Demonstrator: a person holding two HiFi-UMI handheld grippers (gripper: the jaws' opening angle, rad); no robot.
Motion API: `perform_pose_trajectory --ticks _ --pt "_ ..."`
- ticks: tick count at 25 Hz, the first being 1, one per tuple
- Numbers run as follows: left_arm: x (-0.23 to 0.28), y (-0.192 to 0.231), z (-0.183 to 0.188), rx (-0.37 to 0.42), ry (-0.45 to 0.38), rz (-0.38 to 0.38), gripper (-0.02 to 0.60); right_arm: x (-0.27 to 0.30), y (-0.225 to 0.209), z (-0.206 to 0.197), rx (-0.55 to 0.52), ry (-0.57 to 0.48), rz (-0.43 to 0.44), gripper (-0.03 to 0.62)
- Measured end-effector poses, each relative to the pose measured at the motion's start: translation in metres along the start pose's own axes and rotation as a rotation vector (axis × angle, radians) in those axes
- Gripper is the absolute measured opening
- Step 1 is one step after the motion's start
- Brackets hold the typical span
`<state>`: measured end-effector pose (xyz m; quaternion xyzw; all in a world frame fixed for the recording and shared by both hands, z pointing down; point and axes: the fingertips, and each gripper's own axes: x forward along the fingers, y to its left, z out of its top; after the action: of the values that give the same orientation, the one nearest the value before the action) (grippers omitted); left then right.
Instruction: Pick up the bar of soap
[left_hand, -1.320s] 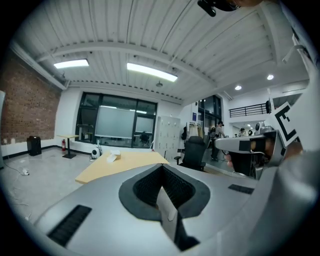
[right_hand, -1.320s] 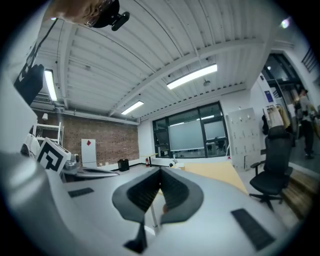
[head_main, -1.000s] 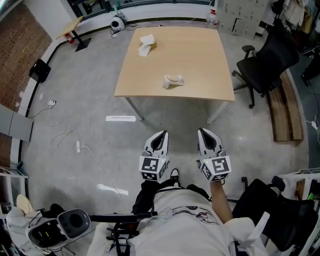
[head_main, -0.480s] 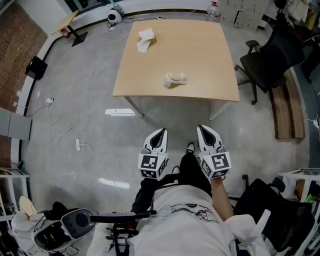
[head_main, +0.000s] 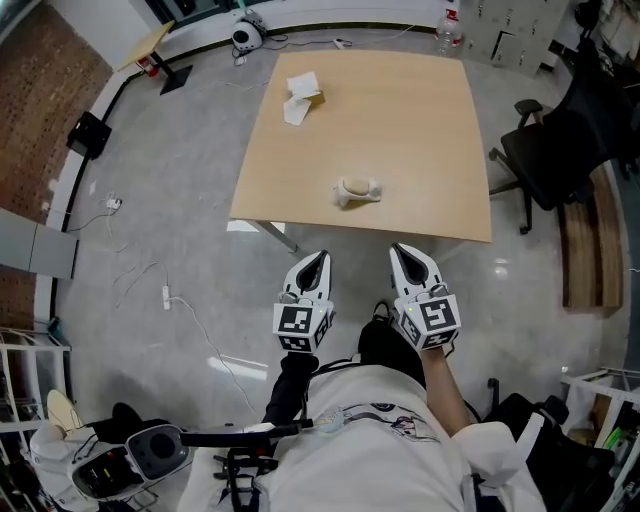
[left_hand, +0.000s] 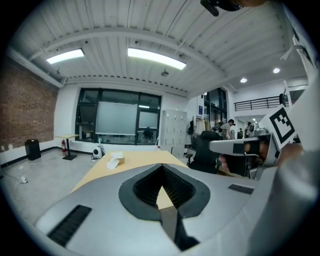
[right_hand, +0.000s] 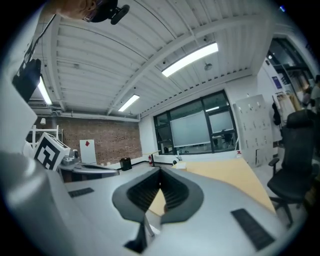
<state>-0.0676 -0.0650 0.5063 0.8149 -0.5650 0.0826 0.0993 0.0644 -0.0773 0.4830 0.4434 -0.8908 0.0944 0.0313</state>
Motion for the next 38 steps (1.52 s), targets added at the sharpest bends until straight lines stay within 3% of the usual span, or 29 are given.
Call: perform_pose_trajectory --ticks 10,16,24,38 --pt "0.075 0.000 0.023 0.032 0.021 0.025 0.005 0.054 -0.060 0.007 0.041 0.014 0.051 0.003" --pt "0.093 0.013 0.014 0.009 0.053 0.057 0.005 0.073 -0.067 -0.006 0.044 0.054 0.079 0.003" --pt "0.111 0.036 -0.006 -0.053 0.094 0.044 0.005 0.111 -0.062 -0.036 0.046 0.140 0.107 0.003" --pt "0.119 0.094 -0.085 -0.155 0.334 0.088 0.005 0.177 -0.063 -0.104 -0.074 0.365 0.177 0.003"
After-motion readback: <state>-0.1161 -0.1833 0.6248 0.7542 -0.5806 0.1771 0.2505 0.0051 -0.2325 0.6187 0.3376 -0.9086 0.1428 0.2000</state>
